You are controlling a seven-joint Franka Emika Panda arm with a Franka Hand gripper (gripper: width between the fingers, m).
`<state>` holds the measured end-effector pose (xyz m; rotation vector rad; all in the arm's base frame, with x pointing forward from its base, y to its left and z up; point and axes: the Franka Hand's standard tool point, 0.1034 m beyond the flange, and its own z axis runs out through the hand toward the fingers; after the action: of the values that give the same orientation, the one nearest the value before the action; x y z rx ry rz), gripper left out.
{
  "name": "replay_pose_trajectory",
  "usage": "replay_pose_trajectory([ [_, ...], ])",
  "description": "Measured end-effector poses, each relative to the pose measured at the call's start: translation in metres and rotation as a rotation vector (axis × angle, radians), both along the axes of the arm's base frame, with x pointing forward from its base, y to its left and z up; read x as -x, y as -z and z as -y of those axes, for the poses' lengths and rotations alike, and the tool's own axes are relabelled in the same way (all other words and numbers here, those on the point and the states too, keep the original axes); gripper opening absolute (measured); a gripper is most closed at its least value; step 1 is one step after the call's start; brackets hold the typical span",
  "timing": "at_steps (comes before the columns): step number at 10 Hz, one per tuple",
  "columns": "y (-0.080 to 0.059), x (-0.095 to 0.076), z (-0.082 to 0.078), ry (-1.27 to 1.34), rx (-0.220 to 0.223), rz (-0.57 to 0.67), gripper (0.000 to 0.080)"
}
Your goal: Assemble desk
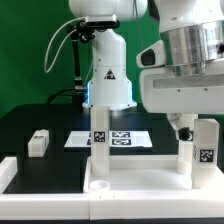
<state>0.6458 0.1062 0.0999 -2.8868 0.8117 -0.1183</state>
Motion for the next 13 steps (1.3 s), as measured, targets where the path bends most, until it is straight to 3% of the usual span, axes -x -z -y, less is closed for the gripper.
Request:
replay_pose_trajectory([
  [2, 0.0073, 0.0009, -0.0001, -0.323, 0.073, 0.089, 0.0649],
  [4, 0.0067, 0.0002, 0.0006, -0.290, 0.068, 0.084, 0.0649],
  [7, 0.0069, 0.0002, 0.0010, -0.231, 0.060, 0.078, 0.0289],
  [9, 0.0069, -0.0001, 0.0029, -0.105, 0.044, 0.066, 0.0289],
  [13, 0.0070, 0.0042, 0.0070, 0.506, -0.026, -0.022, 0.0289],
])
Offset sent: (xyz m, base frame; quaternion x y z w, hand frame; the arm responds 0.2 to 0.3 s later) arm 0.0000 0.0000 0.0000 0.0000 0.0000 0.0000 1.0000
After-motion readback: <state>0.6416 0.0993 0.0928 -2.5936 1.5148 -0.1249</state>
